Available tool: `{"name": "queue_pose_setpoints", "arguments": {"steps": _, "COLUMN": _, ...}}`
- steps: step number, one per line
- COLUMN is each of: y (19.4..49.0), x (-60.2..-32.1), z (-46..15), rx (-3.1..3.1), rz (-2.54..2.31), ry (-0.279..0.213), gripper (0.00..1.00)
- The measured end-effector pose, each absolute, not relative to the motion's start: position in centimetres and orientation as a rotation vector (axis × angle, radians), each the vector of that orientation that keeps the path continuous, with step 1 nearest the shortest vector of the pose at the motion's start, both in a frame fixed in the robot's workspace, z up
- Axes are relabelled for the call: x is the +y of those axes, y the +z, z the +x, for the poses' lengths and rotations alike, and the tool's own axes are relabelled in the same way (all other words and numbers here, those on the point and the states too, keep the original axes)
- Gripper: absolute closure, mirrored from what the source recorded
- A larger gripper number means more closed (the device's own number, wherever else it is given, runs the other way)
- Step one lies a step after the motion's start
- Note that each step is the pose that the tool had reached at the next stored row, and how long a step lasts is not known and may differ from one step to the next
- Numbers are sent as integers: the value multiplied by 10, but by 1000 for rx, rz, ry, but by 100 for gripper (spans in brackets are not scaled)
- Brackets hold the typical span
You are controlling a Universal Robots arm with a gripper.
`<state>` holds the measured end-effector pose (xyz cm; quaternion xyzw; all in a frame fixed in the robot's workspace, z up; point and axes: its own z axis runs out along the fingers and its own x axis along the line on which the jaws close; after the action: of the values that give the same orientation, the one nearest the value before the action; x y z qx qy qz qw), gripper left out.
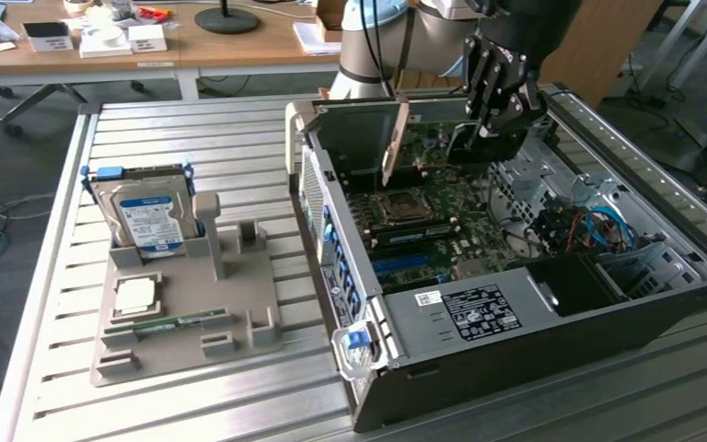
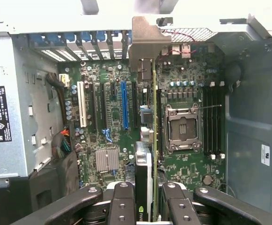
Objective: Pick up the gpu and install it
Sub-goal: 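Insert the gpu into the slot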
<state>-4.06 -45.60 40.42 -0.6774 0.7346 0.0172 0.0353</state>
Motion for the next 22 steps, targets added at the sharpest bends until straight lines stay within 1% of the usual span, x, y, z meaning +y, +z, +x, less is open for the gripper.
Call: {"name": "queue_pose_setpoints", "arguments": {"steps": 22, "y": 395, "x": -456, "z": -41, "rx": 2257, "rz": -2082, "ry": 53, "gripper": 73}}
